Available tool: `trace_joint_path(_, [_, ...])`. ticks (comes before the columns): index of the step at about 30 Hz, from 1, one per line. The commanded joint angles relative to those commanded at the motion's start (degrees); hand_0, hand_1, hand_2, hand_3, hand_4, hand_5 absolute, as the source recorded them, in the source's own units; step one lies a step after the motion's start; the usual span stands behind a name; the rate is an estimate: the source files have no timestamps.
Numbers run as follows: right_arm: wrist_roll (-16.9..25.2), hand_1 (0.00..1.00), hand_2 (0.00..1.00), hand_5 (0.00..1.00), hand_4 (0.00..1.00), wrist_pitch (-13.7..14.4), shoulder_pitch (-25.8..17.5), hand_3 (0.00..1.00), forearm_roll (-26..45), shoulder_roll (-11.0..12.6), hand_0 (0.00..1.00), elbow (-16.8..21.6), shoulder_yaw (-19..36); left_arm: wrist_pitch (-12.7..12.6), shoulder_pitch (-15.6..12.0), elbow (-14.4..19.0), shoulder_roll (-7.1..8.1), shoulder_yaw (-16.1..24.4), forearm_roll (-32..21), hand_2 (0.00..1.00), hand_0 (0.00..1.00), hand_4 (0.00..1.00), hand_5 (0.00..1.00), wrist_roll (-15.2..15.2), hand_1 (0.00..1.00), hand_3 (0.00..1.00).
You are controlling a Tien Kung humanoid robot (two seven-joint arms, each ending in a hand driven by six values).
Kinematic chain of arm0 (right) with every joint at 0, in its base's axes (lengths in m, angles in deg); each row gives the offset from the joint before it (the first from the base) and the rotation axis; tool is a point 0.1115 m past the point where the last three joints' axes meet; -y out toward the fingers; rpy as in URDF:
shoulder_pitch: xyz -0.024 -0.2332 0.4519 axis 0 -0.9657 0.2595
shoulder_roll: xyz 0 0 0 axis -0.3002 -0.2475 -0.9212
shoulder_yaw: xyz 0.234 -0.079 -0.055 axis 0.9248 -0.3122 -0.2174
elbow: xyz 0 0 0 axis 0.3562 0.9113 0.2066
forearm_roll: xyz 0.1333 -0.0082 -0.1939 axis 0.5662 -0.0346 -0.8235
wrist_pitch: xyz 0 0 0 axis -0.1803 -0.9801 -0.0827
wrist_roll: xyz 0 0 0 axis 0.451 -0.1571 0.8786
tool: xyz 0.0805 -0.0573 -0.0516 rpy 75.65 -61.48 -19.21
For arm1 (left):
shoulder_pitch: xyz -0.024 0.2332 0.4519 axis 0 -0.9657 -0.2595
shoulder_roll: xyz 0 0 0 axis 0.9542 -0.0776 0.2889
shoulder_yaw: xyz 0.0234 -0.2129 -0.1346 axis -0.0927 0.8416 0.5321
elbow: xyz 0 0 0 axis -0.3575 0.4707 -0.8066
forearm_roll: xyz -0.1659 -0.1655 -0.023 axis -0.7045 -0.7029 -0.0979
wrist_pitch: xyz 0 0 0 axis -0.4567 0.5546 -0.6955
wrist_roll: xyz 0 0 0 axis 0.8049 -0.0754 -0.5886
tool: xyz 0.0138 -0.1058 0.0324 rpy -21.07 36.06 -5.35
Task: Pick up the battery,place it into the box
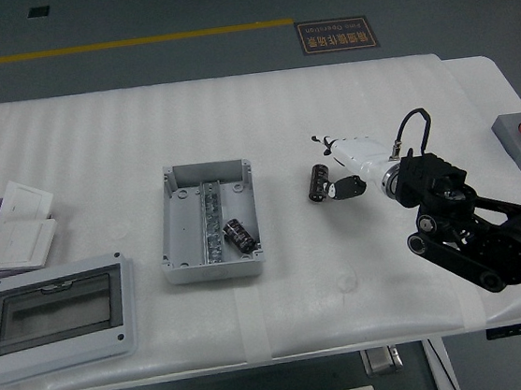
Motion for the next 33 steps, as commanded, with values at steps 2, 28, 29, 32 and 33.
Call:
trace_joint_path(2, [-0.25,0.839,0.866,0.659,0.88,-0.39,0.63,0.998,0.31,-0.11,0.847,-0.5,-1.13,-0.02,0.07,-0.01,0.02,-0.12,-0.1,0.525,0.647,0.462,0.473,-0.06,0.66,0.569])
trace_joint_path(28, [-1.2,0.849,0.862,0.842,0.998,0.54,2.38,0.998,1.36,-0.79,0.883,-2.88,-6.19,-0.15,0.26,0.04,-0.04,-1.99,-1.93,0.523,0.643,0.443,0.453,-0.82,0.658,0.565])
trace_joint_path(29, [-1.31,0.849,0.862,0.842,0.998,0.77,2.4,0.998,1.21,-0.73,0.883,-2.86,-6.37,-0.15,0.26,0.05,-0.04,-2.08,-2.02,0.523,0.643,0.443,0.453,-0.86,0.658,0.565])
trace_joint_path(32, [-1.42,0.849,0.862,0.842,0.998,1.36,2.43,0.998,0.93,-0.63,0.883,-2.84,-6.92,-0.18,0.28,0.05,-0.05,-2.35,-2.29,0.523,0.643,0.443,0.453,-1.0,0.658,0.565])
trace_joint_path(33, [-1.44,0.829,0.82,0.767,0.961,1.5,2.43,0.992,0.9,-0.63,0.866,-2.86,-7.16,-0.19,0.29,0.05,-0.06,-2.46,-2.41,0.524,0.642,0.442,0.453,-1.05,0.658,0.564])
